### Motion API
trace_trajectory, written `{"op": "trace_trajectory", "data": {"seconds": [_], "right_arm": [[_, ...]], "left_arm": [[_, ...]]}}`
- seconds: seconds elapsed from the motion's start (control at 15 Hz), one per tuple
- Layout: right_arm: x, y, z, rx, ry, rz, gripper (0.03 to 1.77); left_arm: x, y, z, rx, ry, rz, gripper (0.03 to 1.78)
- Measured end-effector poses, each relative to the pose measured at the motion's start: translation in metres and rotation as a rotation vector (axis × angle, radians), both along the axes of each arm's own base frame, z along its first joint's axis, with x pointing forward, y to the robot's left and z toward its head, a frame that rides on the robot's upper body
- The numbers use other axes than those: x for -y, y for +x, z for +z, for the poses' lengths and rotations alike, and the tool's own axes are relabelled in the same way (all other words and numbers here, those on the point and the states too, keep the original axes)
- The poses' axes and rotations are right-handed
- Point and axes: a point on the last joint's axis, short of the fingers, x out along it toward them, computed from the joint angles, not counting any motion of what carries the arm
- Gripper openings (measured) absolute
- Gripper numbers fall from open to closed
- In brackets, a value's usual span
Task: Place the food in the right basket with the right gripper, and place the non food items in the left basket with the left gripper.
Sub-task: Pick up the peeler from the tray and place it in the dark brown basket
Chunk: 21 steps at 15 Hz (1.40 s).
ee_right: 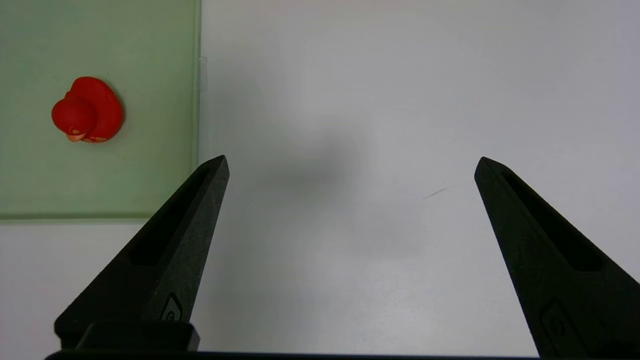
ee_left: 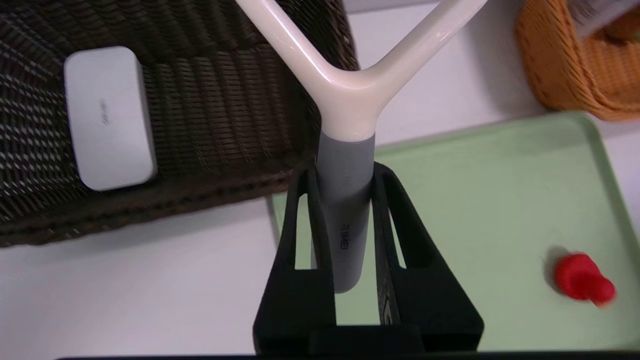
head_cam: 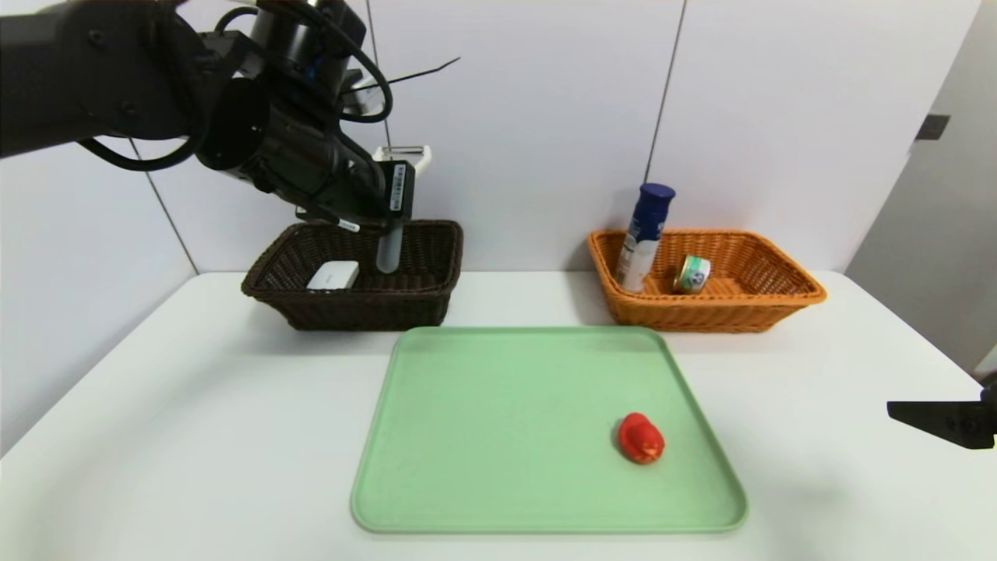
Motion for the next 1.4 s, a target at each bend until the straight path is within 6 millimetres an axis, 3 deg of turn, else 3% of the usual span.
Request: {"op": "trace_trajectory", "data": {"seconds": [0.2,0.73,1.4], "right_arm": [[0.000,0.000,0.002,0.007,-0.014,0.013,1.70],[0.000,-0.002,0.004,0.023,-0.014,0.018,1.70],[0.000,0.000,0.004,0.020,-0.014,0.017,1.70]], "left_arm": [[-0.020,0.039,-0.020,0.011,0.019,0.078,0.26],[-0.037,0.101,-0.076,-0.006,0.048,0.153,0.26],[-0.040,0.124,-0.119,-0.087,0.074,0.177,0.26]]}}
